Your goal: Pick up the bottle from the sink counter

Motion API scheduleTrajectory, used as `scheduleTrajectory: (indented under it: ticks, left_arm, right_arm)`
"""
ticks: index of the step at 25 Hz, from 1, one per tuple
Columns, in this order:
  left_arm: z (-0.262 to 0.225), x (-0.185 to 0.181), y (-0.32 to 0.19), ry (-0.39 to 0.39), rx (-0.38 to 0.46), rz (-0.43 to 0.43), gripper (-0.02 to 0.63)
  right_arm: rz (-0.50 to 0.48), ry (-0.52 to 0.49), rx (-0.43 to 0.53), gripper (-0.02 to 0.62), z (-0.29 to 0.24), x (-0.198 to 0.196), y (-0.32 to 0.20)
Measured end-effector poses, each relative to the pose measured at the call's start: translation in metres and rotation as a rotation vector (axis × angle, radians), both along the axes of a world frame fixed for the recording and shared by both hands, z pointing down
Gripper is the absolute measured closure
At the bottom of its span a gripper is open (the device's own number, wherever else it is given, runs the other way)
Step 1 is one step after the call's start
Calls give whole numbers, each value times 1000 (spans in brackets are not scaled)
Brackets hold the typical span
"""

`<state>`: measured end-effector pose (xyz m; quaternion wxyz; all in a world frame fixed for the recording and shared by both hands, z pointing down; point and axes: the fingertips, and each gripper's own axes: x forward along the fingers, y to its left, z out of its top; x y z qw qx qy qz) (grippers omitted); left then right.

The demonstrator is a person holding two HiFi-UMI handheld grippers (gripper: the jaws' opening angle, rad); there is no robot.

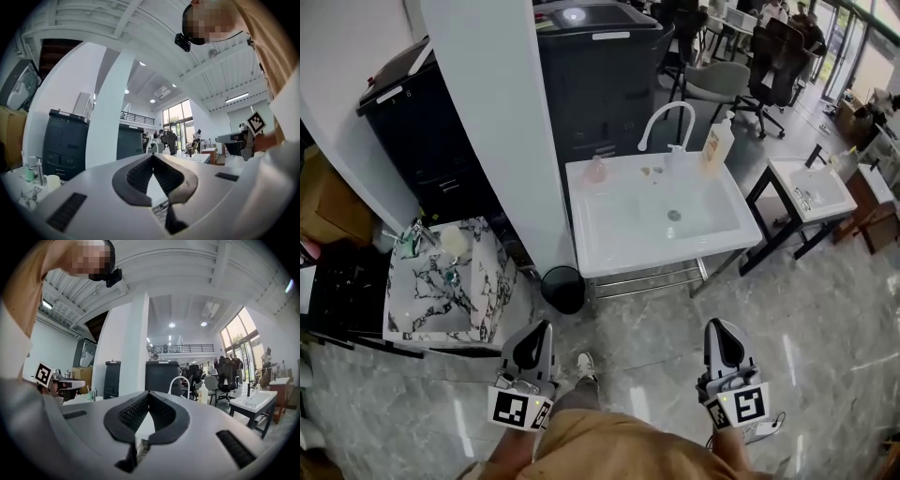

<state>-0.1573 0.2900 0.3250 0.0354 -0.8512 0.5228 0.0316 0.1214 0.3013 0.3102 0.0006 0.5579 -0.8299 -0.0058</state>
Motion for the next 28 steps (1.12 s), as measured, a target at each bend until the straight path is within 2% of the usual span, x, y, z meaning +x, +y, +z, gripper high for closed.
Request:
scheduleTrajectory:
  ticks: [9, 14, 22, 28]
  left_arm:
    - [-6, -32, -129, -2, -13, 53, 604]
    - [-4, -43, -185, -2, -24, 92, 604]
    - [-3, -30, -234, 21, -21, 139, 604]
    - [-5, -15, -254, 15, -20, 123, 604]
  right_arm:
    - [30, 4, -14, 595, -9, -41, -121]
    - [55, 19, -18, 595, -12, -57, -166]
    - [105, 13, -35, 595, -8, -48, -201]
    - [69, 21, -29, 595, -8, -39, -233]
